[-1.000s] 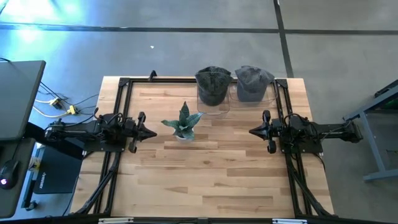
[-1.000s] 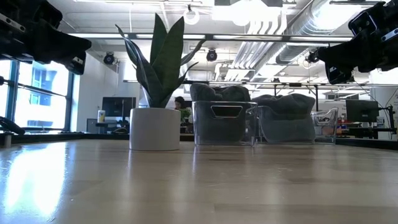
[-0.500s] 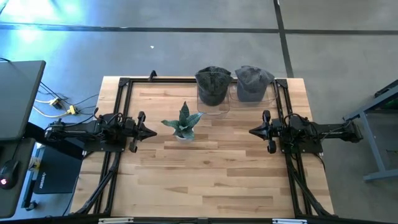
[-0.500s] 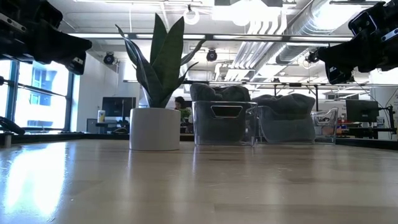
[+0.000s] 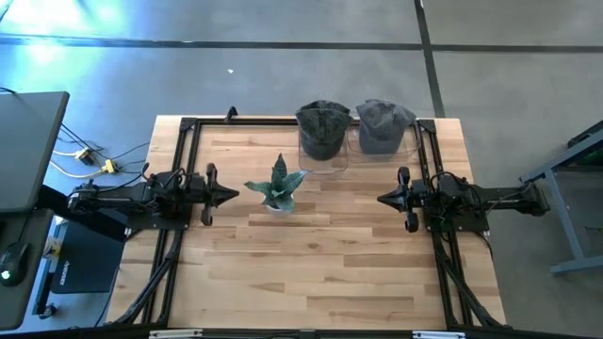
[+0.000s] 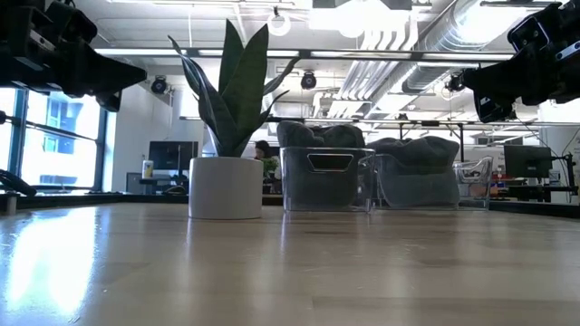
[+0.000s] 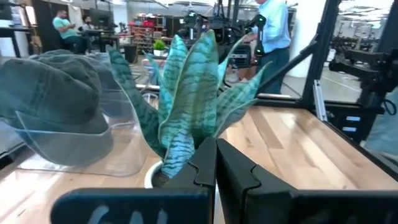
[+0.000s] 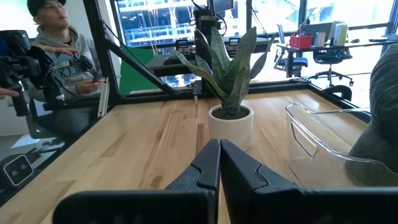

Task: Pick & Place hat
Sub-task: Return to Home Position

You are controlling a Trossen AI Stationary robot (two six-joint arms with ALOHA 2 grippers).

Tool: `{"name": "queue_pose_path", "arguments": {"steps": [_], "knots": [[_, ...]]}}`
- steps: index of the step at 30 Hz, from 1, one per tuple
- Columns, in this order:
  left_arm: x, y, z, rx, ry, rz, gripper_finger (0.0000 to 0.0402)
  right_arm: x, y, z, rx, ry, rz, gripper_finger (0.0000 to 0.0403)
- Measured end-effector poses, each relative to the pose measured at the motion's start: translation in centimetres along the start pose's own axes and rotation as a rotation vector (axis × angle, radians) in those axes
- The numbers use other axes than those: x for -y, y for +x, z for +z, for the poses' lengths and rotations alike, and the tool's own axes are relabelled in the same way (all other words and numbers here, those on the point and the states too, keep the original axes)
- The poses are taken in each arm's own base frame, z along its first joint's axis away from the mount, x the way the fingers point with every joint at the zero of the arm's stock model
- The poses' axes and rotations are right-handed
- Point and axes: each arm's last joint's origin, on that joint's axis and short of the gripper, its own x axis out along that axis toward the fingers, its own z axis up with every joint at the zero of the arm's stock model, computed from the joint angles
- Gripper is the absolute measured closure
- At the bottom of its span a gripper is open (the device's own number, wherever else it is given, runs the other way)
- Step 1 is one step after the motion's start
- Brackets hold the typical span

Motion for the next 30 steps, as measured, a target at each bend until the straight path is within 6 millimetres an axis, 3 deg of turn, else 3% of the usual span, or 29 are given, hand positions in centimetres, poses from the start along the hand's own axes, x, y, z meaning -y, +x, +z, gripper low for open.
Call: {"name": "queue_pose_path", "arguments": {"steps": [30], "knots": [[0.07,0.00,-0.07,-0.009,0.000,-0.024,0.0401,0.00,0.00,0.00,0.000,0.000,0.000,0.0398]]}}
